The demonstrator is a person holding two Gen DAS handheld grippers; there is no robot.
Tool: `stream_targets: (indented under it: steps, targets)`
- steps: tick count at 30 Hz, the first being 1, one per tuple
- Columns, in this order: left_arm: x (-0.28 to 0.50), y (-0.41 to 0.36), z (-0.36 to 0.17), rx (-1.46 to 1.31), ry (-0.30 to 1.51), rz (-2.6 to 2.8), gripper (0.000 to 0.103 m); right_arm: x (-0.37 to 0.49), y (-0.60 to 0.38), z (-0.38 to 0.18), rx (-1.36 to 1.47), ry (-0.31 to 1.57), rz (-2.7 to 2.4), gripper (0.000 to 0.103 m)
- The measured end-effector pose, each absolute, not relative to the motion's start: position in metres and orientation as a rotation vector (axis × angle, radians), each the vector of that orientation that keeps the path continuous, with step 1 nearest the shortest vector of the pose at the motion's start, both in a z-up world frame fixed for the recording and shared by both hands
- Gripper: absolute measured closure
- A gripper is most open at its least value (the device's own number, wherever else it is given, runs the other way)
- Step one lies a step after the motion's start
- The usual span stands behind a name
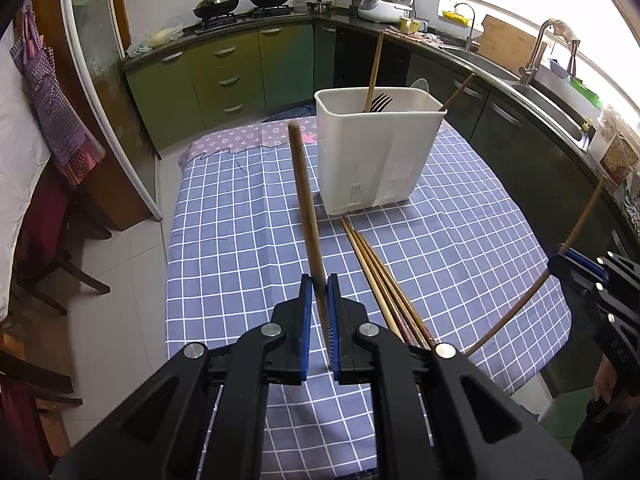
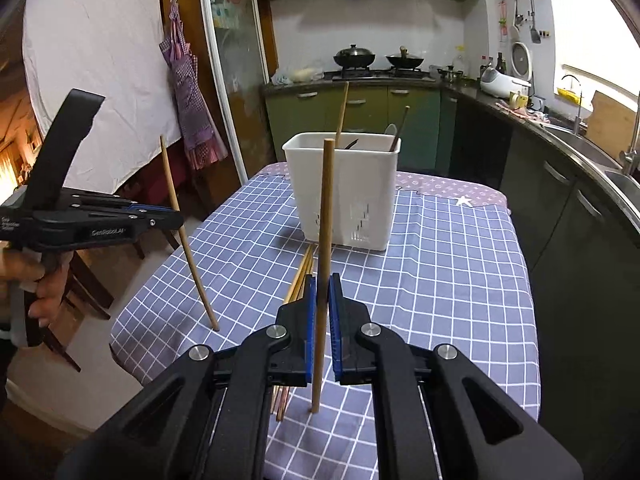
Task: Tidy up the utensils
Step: 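Carry both held chopsticks upright toward the white holder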
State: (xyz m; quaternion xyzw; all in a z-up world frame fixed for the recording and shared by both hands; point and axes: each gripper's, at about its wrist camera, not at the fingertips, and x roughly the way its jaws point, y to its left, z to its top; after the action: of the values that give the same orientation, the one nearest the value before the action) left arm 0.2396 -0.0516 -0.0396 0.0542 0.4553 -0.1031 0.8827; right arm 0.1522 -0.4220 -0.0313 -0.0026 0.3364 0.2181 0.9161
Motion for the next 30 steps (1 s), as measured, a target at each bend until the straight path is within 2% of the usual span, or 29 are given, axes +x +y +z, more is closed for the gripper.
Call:
stream_targets:
  steps: [10, 23, 26, 30]
  targets:
    - [0.237, -0.056, -0.030, 0.116, 0.938, -0.229, 0.096, 0.146, -0.426, -0.031, 0.009, 0.689, 0.459, 0.096]
    - [0.273, -0.081, 0.051, 0.132, 0.827, -0.245, 0.096, 0.148, -0.428, -0.032, 0.024, 0.692, 0.474, 0.096]
    - [0.292, -0.085, 0.040, 0.126, 0.881, -0.228, 0.096, 0.148, -0.427, -0.032, 0.021, 0.692, 0.483, 0.096]
    - [0.326, -0.084, -0.015, 0.091, 1.063, -0.226, 0.096, 0.149, -0.428, -0.033, 0.026, 0.691, 0.492, 0.096]
